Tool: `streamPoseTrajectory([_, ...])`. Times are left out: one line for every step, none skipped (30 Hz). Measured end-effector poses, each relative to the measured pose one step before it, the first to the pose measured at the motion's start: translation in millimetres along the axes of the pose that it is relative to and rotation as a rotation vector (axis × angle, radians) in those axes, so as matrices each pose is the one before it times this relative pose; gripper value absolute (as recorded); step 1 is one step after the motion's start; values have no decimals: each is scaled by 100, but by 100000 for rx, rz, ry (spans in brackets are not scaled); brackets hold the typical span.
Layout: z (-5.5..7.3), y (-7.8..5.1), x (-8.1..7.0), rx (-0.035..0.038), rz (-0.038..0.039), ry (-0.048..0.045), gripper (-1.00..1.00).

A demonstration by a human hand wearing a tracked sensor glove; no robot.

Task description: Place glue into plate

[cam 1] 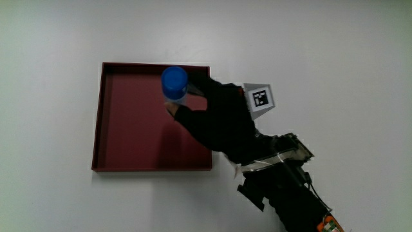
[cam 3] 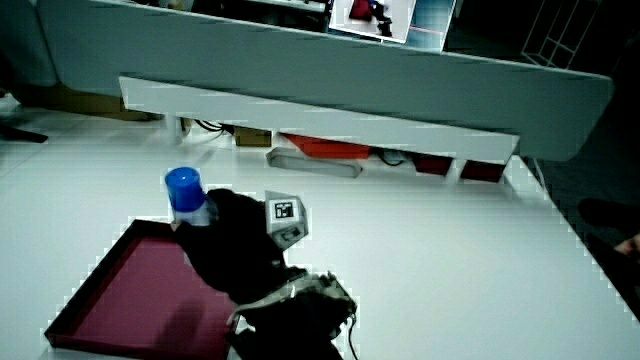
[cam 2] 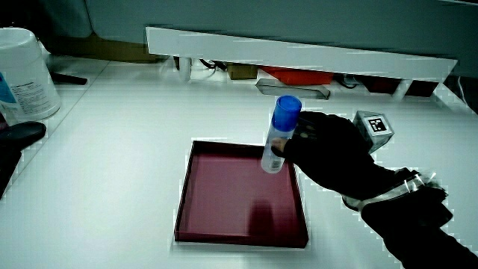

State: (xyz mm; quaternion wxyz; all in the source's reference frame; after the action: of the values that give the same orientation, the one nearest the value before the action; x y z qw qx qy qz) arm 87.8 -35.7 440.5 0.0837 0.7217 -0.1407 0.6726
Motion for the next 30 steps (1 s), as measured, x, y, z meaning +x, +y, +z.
streamPoseTrajectory([-415, 31, 242, -744, 1398, 1267, 0])
streamPoseTrajectory([-332, -73, 384, -1160, -901, -2130, 0])
streamPoseTrajectory([-320, -77, 401, -1177, -678, -1558, 0])
streamPoseTrajectory([-394, -54, 245, -1368, -916, 1094, 0])
streamPoseTrajectory([-323, -51, 346, -319, -711, -948, 0])
streamPoseTrajectory([-320, -27, 237, -1312, -1205, -128, 0])
streamPoseTrajectory([-269, -57, 250, -1138, -1704, -520, 0])
streamPoseTrajectory([-263, -73, 318, -245, -556, 396, 0])
streamPoseTrajectory([-152, -70, 466, -758, -196, -3737, 0])
streamPoseTrajectory([-175, -77, 366, -788, -2791, -1257, 0])
streamPoseTrajectory([-248, -43, 161, -471, -109, 4050, 0])
streamPoseTrajectory([-115, -52, 463, 192, -95, -2695, 0])
streamPoseTrajectory([-183, -73, 127, -492, -1146, 896, 0])
streamPoseTrajectory([-134, -73, 403, -479, -1309, -928, 0])
streamPoseTrajectory([-159, -52, 246, -430, -1533, 1212, 0])
streamPoseTrajectory([-143, 6, 328, -112, 826, -1270, 0])
streamPoseTrajectory([-142, -49, 186, -112, 179, -877, 0])
streamPoseTrajectory([-37, -168, 222, -122, -2607, 1180, 0])
streamPoseTrajectory([0, -27, -1, -213, -314, 2383, 0])
streamPoseTrajectory([66, -26, 59, -27, -1207, -2067, 0])
streamPoseTrajectory([-19, 13, -1, 212, 1661, 2252, 0])
streamPoseTrajectory([17, -51, 128, -446, -2165, -171, 0])
streamPoseTrajectory([36, 0, 31, 252, 351, -206, 0])
streamPoseTrajectory([6, -18, 54, 108, -446, 2489, 0])
streamPoseTrajectory([85, -69, 227, 197, -2497, -728, 0])
streamPoseTrajectory([29, -14, 69, 81, 448, 1317, 0])
streamPoseTrajectory([2, 17, 180, 578, 2031, -845, 0])
streamPoseTrajectory([-59, -53, -159, -181, -1293, 120, 0])
streamPoseTrajectory([381, 168, 524, 2497, 8493, -25096, 0])
streamPoseTrajectory([-311, -207, -472, -2298, -9177, 24987, -8])
